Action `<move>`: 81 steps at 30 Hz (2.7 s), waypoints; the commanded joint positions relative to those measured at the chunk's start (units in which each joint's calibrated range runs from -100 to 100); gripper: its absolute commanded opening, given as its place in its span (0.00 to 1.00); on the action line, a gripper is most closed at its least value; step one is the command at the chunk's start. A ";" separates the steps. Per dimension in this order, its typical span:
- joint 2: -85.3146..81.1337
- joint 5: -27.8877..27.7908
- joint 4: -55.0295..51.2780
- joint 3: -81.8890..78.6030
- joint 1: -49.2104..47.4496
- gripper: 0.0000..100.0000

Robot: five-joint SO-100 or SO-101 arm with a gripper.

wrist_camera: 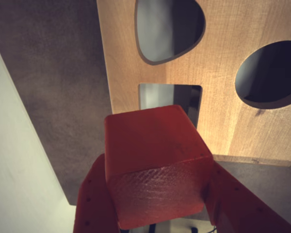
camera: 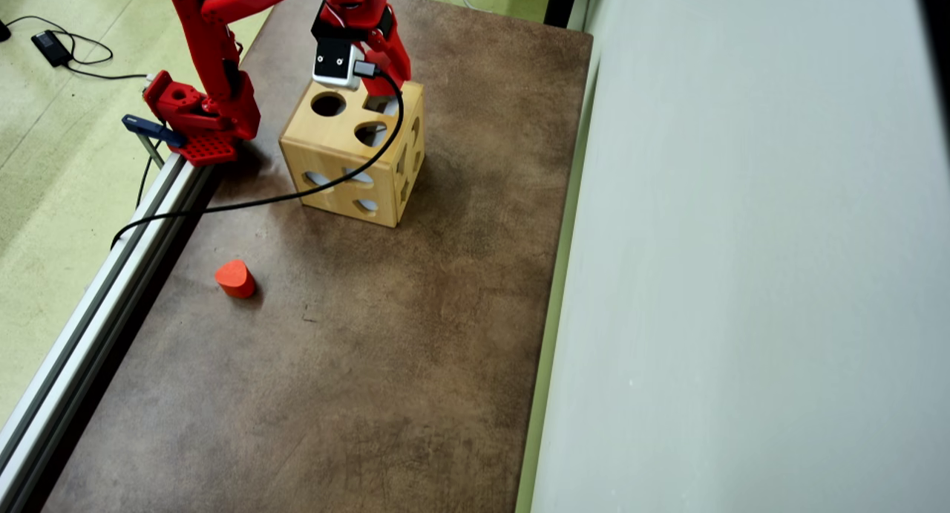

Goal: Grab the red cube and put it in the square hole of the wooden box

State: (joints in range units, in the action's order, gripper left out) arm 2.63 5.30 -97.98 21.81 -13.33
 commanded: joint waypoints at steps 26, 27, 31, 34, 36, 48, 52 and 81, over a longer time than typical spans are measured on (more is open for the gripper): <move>4.21 1.22 -0.09 -3.92 -0.34 0.03; 4.21 1.22 -0.09 -3.92 -0.26 0.03; 4.38 1.66 -0.09 -3.92 -0.34 0.03; 4.38 3.71 -0.01 -3.74 -0.34 0.03; 4.38 4.05 -0.01 -3.74 -0.41 0.03; 4.46 6.84 -0.01 -3.65 -0.56 0.03; 4.46 7.13 -0.01 -3.56 -0.56 0.03; 4.46 3.03 0.07 -3.74 -3.76 0.03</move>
State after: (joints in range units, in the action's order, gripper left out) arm 7.54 8.72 -97.98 17.56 -16.28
